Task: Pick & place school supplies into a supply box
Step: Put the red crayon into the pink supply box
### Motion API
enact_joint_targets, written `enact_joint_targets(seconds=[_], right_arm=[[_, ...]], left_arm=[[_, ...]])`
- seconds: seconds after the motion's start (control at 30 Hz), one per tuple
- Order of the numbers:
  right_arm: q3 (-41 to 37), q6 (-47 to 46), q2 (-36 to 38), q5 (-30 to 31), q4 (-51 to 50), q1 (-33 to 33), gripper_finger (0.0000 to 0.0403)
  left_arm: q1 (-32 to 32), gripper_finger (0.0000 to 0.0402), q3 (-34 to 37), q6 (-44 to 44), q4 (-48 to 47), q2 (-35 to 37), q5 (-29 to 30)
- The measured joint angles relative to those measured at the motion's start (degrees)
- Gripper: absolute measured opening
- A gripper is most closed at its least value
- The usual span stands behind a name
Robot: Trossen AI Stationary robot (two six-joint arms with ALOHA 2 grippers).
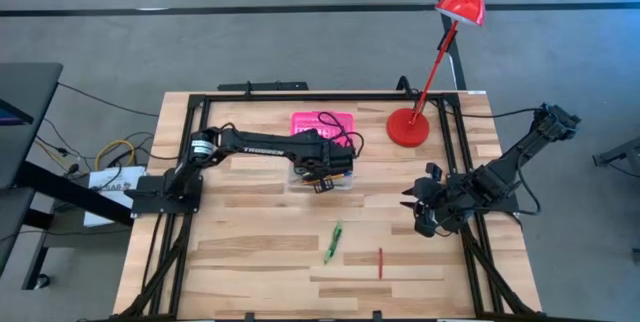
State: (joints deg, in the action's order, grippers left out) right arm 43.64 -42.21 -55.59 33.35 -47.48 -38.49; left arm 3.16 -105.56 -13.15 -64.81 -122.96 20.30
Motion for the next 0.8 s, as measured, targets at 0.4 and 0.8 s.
enact_joint_targets(seconds=[0.4,0.8], right_arm=[[0.0,-7.3,0.0,1.11,0.82,-0.11,0.0121],[0.0,5.71,-10.06,-6.21,14.55,0.14,0.0121]], left_arm=[[0.55,0.0136,-0.07,8.6,-2.21,0.17,-2.2],[-4.72,0.0158,0.52,2.66,-3.61,10.15,2.9]])
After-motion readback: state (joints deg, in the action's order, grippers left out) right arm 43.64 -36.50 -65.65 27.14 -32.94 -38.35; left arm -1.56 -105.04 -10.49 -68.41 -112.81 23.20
